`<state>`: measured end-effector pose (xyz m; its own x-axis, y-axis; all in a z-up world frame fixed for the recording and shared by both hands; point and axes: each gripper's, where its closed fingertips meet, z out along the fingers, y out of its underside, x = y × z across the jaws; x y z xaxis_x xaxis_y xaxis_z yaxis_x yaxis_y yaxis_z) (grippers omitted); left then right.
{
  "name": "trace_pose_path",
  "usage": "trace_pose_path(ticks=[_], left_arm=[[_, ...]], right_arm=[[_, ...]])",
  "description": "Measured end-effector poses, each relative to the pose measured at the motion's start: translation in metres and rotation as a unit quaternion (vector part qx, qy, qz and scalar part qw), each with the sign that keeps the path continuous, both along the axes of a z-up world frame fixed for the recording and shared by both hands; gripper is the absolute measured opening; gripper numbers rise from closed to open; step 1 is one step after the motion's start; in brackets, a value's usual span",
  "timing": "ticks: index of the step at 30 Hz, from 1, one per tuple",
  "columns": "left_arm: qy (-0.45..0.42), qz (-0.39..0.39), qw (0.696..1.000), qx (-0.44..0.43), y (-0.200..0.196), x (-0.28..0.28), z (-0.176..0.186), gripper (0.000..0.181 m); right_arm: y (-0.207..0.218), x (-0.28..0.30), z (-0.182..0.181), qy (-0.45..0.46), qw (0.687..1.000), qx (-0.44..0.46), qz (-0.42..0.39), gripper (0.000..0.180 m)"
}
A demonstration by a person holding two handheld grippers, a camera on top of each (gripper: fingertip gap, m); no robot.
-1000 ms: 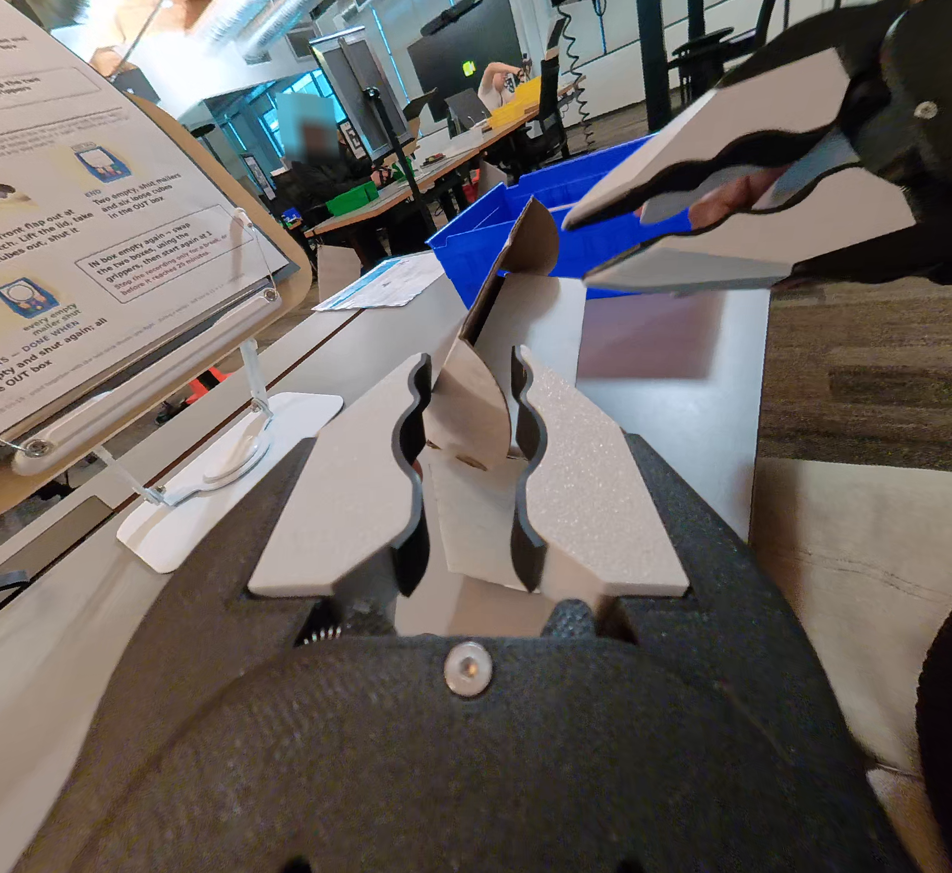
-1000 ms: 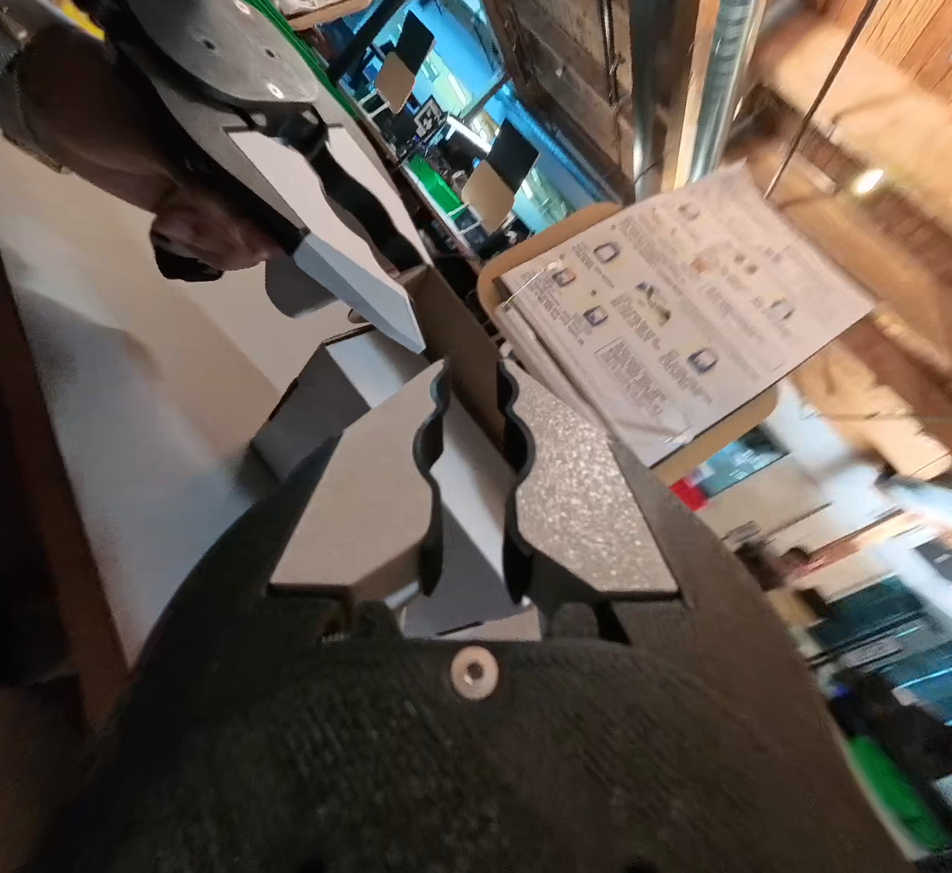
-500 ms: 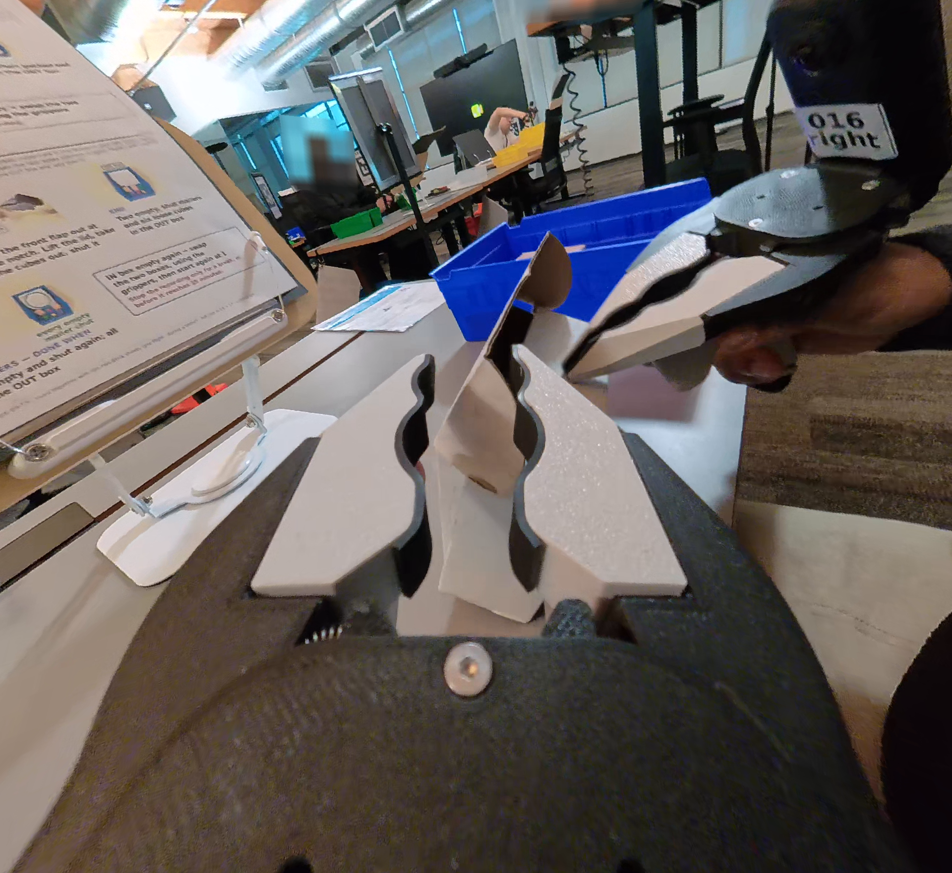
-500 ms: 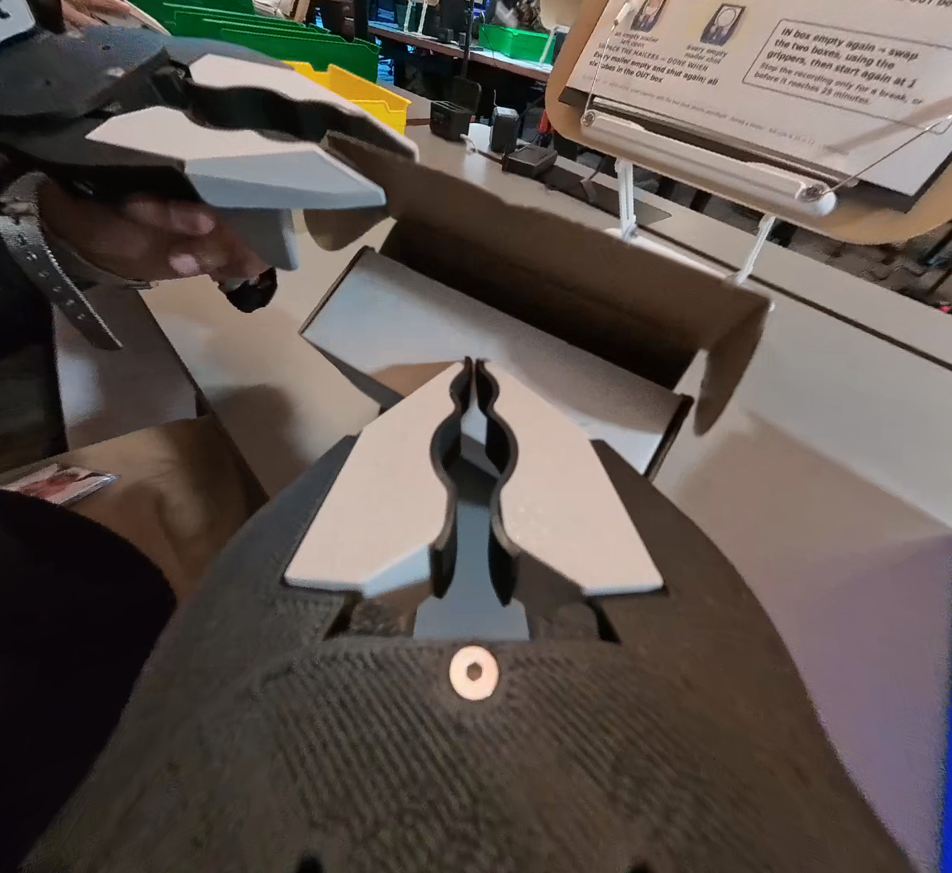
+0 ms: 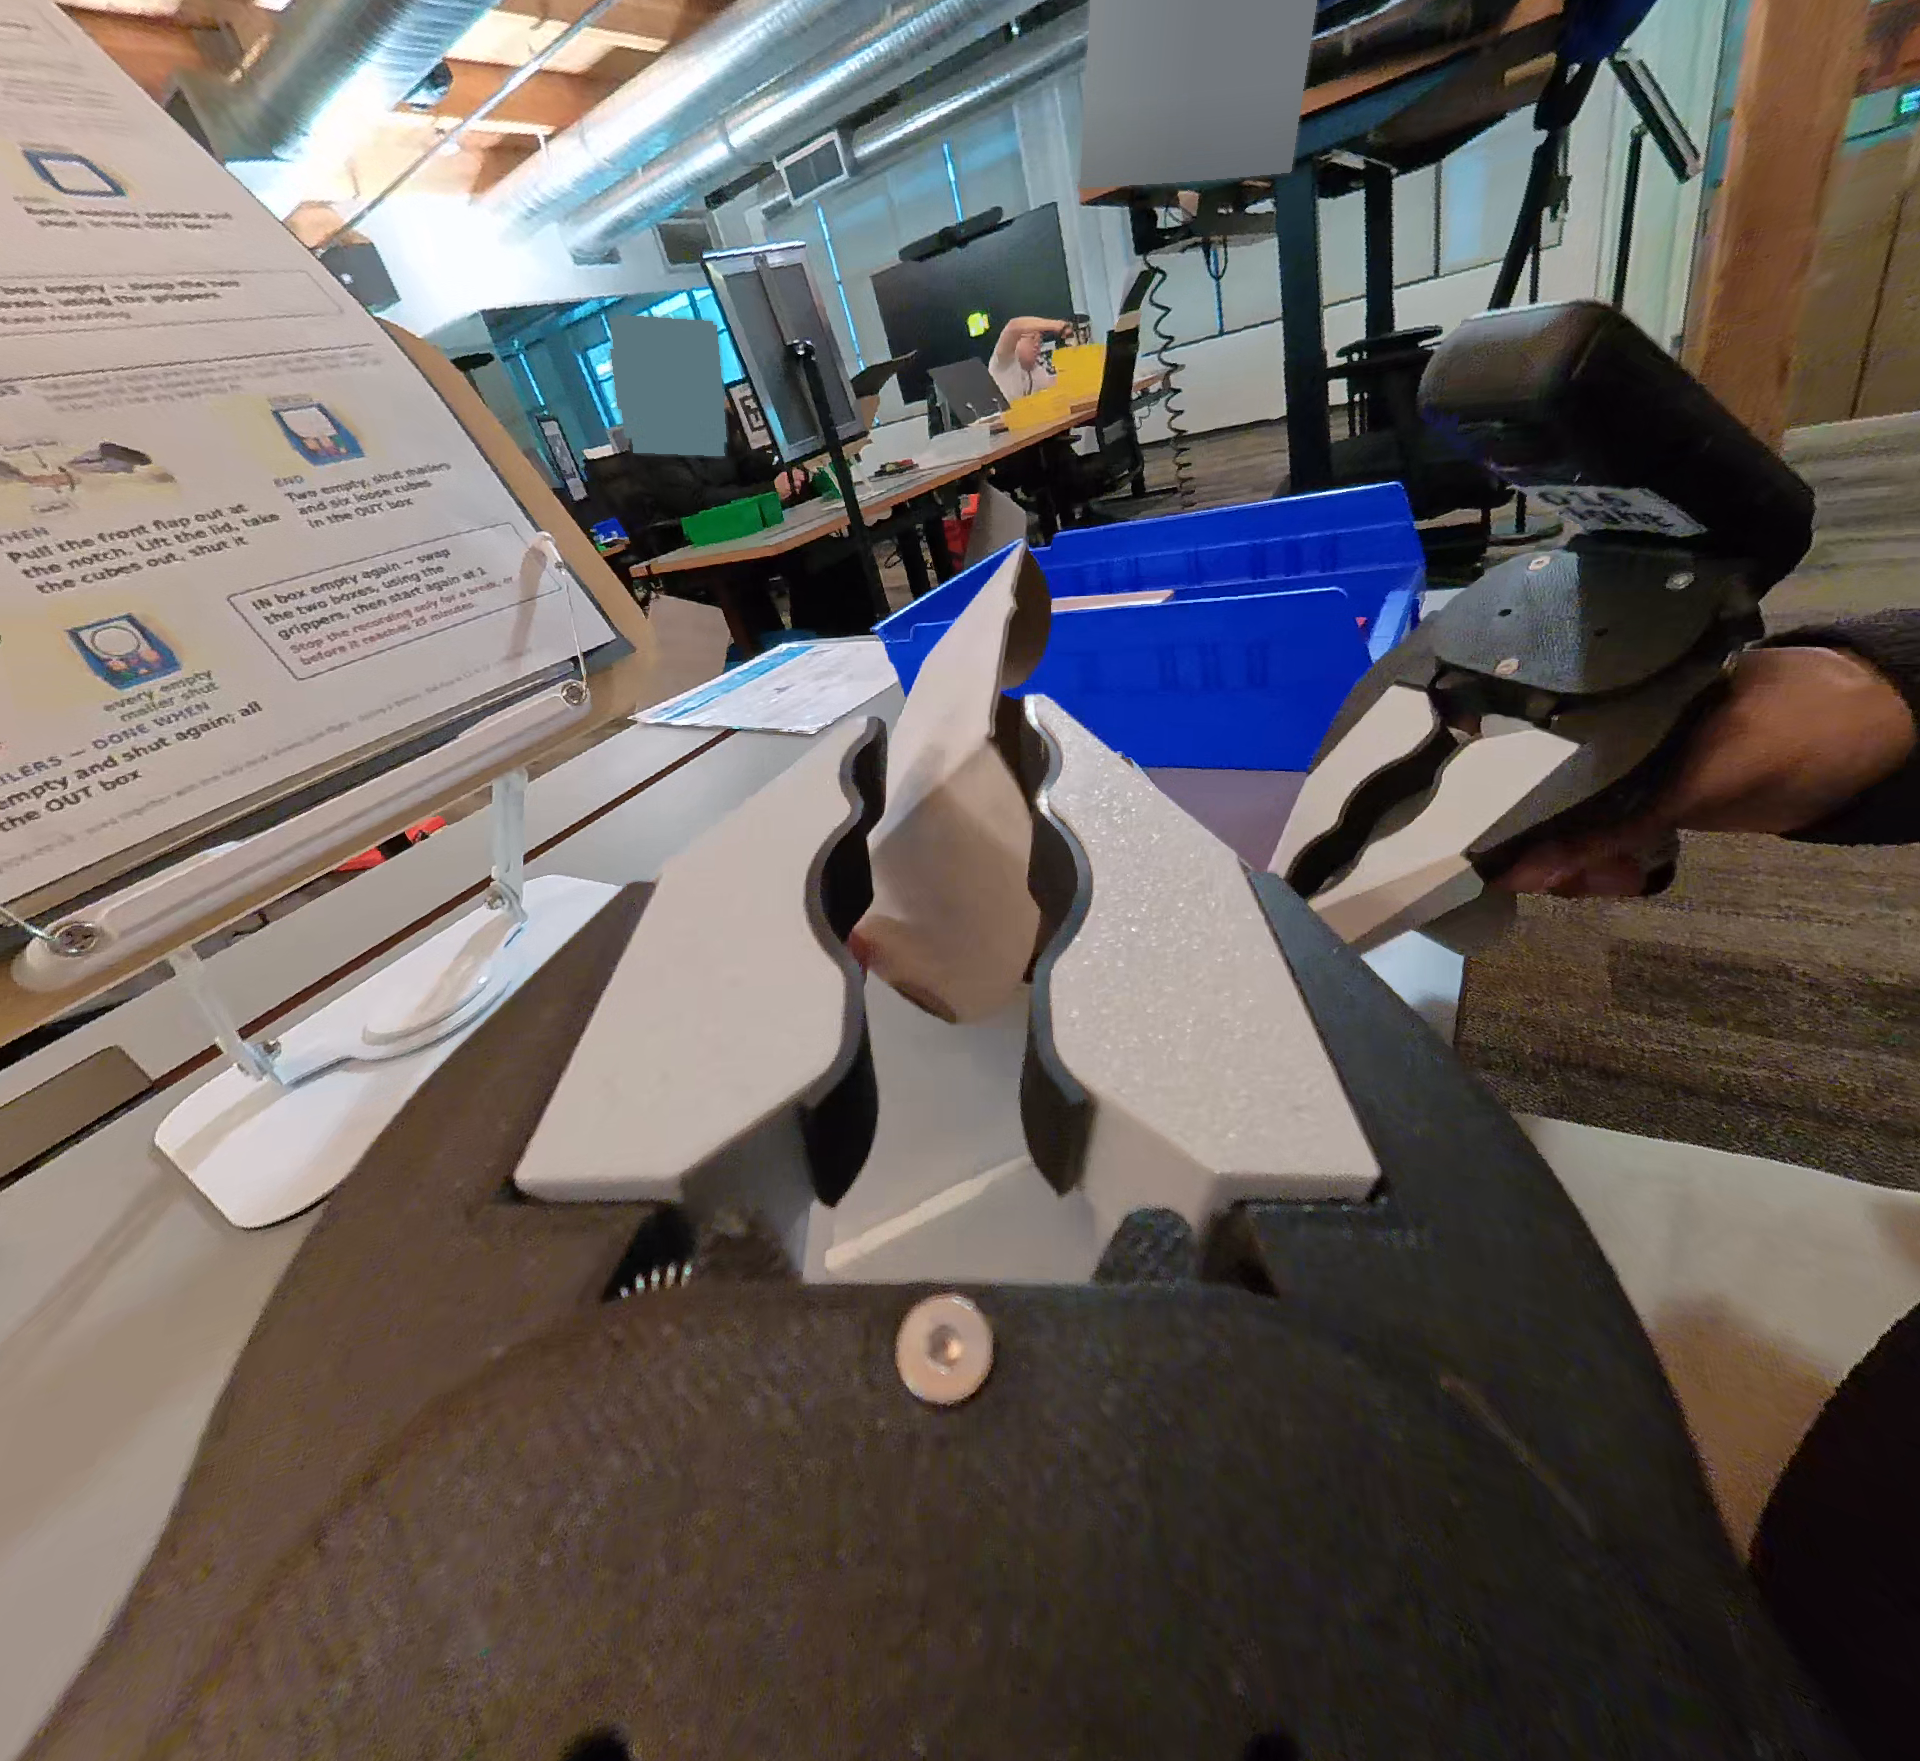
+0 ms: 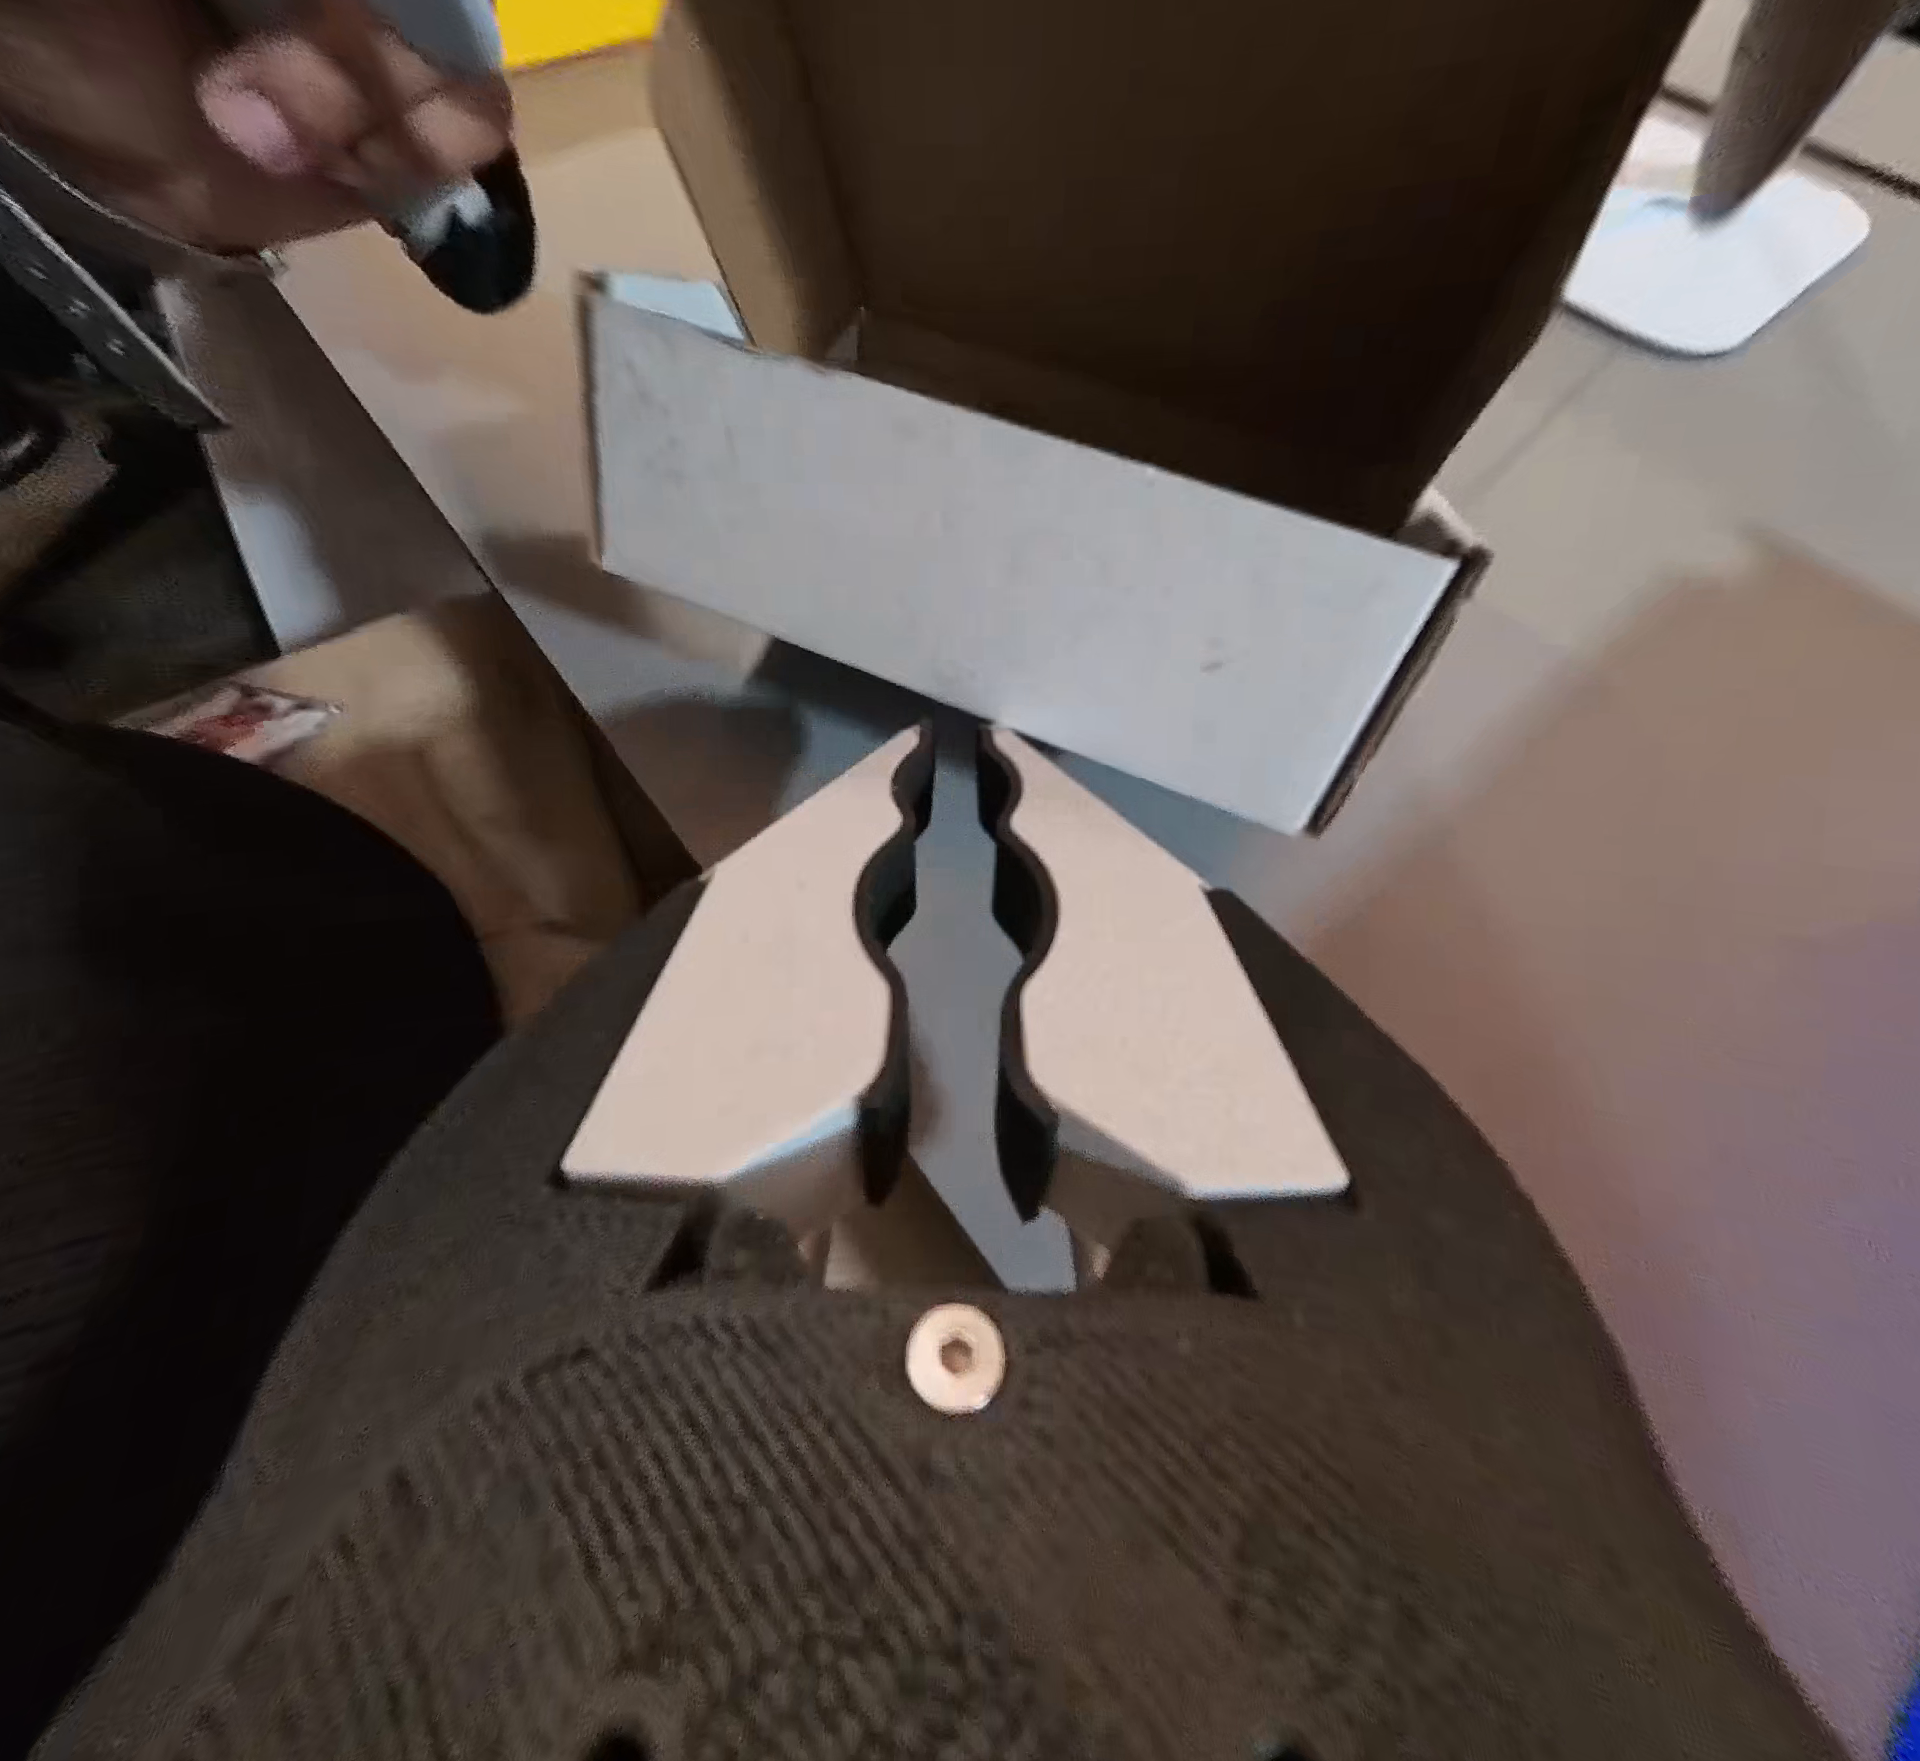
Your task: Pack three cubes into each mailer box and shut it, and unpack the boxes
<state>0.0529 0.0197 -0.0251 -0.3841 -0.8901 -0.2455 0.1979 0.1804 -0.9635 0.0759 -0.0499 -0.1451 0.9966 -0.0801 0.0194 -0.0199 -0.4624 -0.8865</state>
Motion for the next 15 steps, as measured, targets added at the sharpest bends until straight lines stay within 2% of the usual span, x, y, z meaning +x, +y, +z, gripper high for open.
trace_pose_path(ticks=[5,8,12,15], left_arm=[[0.0,-0.004,1.0,-0.008,0.0,-0.001,0.001,0.024],[-0.002,-0.007,1.0,-0.007,-0.002,-0.002,0.002,0.023],[-0.004,-0.009,1.0,0.008,-0.007,-0.003,0.001,0.022],[-0.01,-0.01,1.0,0.02,-0.011,-0.005,0.002,0.022]], right_arm=[[0.004,-0.011,0.046,-0.052,0.993,0.108,0.02,0.0],[0.008,-0.01,0.063,-0.1,0.982,0.158,0.004,0.013],[0.018,-0.009,0.052,-0.115,0.984,0.134,-0.022,0.024],[0.021,-0.009,0.038,-0.114,0.988,0.101,-0.022,0.025]])
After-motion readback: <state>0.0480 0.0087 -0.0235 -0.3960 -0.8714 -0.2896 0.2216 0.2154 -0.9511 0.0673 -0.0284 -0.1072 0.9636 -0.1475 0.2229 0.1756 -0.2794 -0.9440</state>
